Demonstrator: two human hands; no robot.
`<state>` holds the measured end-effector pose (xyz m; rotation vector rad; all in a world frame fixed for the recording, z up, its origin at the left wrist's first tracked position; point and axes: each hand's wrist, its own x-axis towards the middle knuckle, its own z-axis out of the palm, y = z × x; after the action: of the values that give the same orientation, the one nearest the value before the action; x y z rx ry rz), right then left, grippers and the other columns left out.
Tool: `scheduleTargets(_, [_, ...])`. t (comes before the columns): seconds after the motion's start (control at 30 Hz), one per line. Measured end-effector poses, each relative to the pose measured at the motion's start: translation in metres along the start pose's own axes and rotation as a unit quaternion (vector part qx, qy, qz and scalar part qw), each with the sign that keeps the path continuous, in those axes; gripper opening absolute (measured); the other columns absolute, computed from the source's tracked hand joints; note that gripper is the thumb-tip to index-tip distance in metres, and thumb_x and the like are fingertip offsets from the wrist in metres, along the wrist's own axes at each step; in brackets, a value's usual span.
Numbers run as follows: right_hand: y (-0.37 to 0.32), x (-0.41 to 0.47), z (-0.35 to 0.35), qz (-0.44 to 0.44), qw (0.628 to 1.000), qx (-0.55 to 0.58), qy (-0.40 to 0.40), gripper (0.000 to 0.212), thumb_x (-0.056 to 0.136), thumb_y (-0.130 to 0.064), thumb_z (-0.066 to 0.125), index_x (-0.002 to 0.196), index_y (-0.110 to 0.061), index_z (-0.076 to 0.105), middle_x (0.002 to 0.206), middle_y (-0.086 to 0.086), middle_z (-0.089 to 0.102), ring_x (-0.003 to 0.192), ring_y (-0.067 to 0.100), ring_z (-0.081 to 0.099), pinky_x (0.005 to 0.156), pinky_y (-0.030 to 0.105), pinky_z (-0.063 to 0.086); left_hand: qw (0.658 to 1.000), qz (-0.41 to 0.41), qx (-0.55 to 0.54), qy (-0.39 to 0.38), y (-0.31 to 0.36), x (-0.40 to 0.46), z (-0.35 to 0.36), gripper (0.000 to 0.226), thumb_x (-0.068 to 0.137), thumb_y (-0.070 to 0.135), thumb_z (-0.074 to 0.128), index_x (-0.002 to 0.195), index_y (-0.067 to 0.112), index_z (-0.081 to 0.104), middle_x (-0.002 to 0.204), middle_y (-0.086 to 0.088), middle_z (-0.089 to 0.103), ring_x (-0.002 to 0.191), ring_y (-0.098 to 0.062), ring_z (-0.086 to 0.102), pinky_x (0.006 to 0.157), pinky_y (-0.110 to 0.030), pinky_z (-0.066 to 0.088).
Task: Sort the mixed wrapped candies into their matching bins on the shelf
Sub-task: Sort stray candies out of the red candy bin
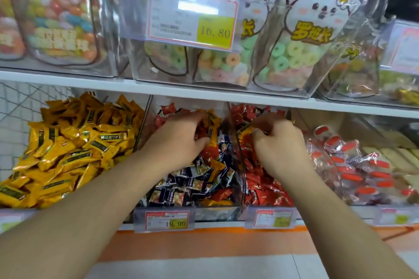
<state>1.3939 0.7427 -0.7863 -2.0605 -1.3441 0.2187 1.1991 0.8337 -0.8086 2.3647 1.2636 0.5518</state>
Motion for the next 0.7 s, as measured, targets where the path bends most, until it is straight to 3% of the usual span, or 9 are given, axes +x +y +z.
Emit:
scheduleTargets(0.13, [0.005, 0.000, 0.000, -0.011, 1.000, 0.027, -0.010, 0.016, 0.096, -0.015, 0.058, 0.105, -0.022, 0.070, 0.071, 0.002, 0.067, 0.047, 0.014, 0.057, 0.042, 0.026, 0.042, 0.995, -0.056, 0.017, -0.080, 0.000, 0.049, 0.016, 0.095, 0.084, 0.051, 0.080, 0.160, 0.041, 0.023, 0.166, -0.003, 0.027, 0.147, -0.029, 0.037, 0.118, -0.036, 0.035])
scheduleTargets(0.2, [0.010, 0.001, 0.000, -0.011, 0.999, 0.030, -0.016, 0.014, 0.095, -0.016, 0.060, 0.104, -0.023, 0.068, 0.068, 0.002, 0.066, 0.041, 0.010, 0.053, 0.038, 0.023, 0.041, 0.988, -0.078, 0.028, -0.132, -0.001, 0.065, 0.020, 0.108, 0.078, 0.053, 0.083, 0.160, 0.048, 0.013, 0.171, 0.001, 0.011, 0.153, -0.031, 0.025, 0.123, -0.043, 0.030])
scheduleTargets(0.3, [0.014, 0.003, -0.002, -0.015, 0.999, 0.029, -0.019, 0.016, 0.092, -0.015, 0.061, 0.104, -0.024, 0.068, 0.071, -0.001, 0.066, 0.042, 0.010, 0.052, 0.038, 0.023, 0.041, 0.981, -0.080, 0.057, -0.167, -0.007, 0.080, 0.025, 0.112, 0.073, 0.059, 0.085, 0.159, 0.051, 0.013, 0.170, 0.001, 0.011, 0.154, -0.033, 0.022, 0.123, -0.049, 0.029])
scheduleTargets(0.4, [0.016, 0.003, -0.004, -0.017, 0.999, 0.033, -0.020, 0.019, 0.090, -0.013, 0.061, 0.103, -0.025, 0.068, 0.080, -0.003, 0.068, 0.050, 0.013, 0.059, 0.044, 0.028, 0.047, 0.980, -0.065, 0.077, -0.173, -0.008, 0.086, 0.028, 0.104, 0.074, 0.062, 0.084, 0.158, 0.047, 0.025, 0.167, -0.001, 0.019, 0.152, -0.031, 0.025, 0.123, -0.044, 0.028])
scheduleTargets(0.5, [0.017, 0.003, -0.006, -0.012, 0.999, 0.041, -0.027, 0.019, 0.090, -0.011, 0.060, 0.100, -0.025, 0.068, 0.081, -0.001, 0.068, 0.052, 0.016, 0.062, 0.048, 0.033, 0.051, 0.987, -0.038, 0.068, -0.139, -0.002, 0.080, 0.025, 0.090, 0.075, 0.055, 0.086, 0.153, 0.039, 0.042, 0.156, 0.001, 0.041, 0.140, -0.027, 0.042, 0.113, -0.032, 0.036])
scheduleTargets(0.6, [0.017, 0.002, -0.007, -0.011, 0.998, 0.043, -0.037, 0.019, 0.091, -0.010, 0.059, 0.100, -0.026, 0.066, 0.086, -0.001, 0.069, 0.059, 0.019, 0.065, 0.052, 0.034, 0.052, 0.995, -0.014, 0.047, -0.089, 0.001, 0.069, 0.022, 0.055, 0.080, 0.045, 0.085, 0.130, 0.035, 0.064, 0.129, 0.009, 0.058, 0.118, -0.020, 0.056, 0.097, -0.029, 0.045])
scheduleTargets(0.7, [0.016, 0.000, -0.008, -0.014, 0.998, 0.043, -0.041, 0.018, 0.092, -0.011, 0.059, 0.102, -0.024, 0.066, 0.088, -0.002, 0.069, 0.058, 0.018, 0.064, 0.052, 0.035, 0.054, 0.999, -0.004, 0.025, -0.027, -0.001, 0.059, 0.020, 0.021, 0.082, 0.037, 0.085, 0.099, 0.033, 0.072, 0.102, 0.016, 0.065, 0.099, -0.017, 0.063, 0.077, -0.028, 0.048])
